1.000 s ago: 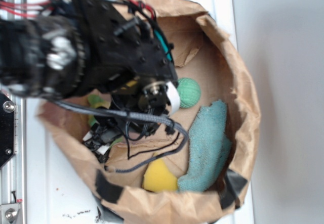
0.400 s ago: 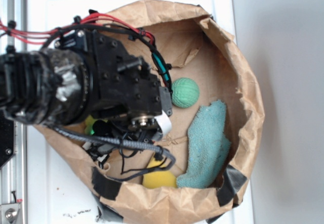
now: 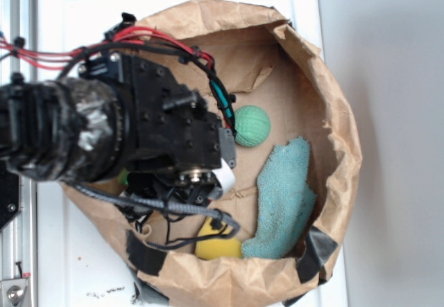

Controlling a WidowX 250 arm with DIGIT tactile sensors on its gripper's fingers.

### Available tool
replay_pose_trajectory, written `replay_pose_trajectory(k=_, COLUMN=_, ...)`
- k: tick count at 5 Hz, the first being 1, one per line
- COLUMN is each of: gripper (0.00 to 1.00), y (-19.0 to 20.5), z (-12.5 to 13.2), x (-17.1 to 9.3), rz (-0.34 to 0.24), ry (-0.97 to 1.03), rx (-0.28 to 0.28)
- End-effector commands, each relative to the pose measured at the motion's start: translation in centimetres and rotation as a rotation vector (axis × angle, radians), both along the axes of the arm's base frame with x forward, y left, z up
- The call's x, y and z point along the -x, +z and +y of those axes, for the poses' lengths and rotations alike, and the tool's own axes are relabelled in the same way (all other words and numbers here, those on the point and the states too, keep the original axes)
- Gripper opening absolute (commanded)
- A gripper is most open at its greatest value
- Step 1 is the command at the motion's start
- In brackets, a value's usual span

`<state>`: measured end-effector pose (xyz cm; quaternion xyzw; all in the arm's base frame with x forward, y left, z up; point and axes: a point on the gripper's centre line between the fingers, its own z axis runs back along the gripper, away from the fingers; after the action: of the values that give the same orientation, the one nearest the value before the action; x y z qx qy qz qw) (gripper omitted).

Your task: Grab the green animal.

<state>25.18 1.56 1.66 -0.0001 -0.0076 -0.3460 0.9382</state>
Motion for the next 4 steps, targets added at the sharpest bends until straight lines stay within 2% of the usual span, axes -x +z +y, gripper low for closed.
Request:
replay_pose_trajectory(k=1, gripper=0.0, y=1.9, z=0.4, x=-1.5, rz=-0.055, ry=0.061, rx=0.04)
replay_pose_trajectory(k=2, gripper=0.0, y=3.9, z=1.0, x=-2.0, rz=-0.087, ry=0.091, rx=0.069)
replay_pose_trajectory(k=4, gripper=0.0, y=6.2, z=2.0, x=-2.7, rz=-0.13, ry=0.154, rx=0.061)
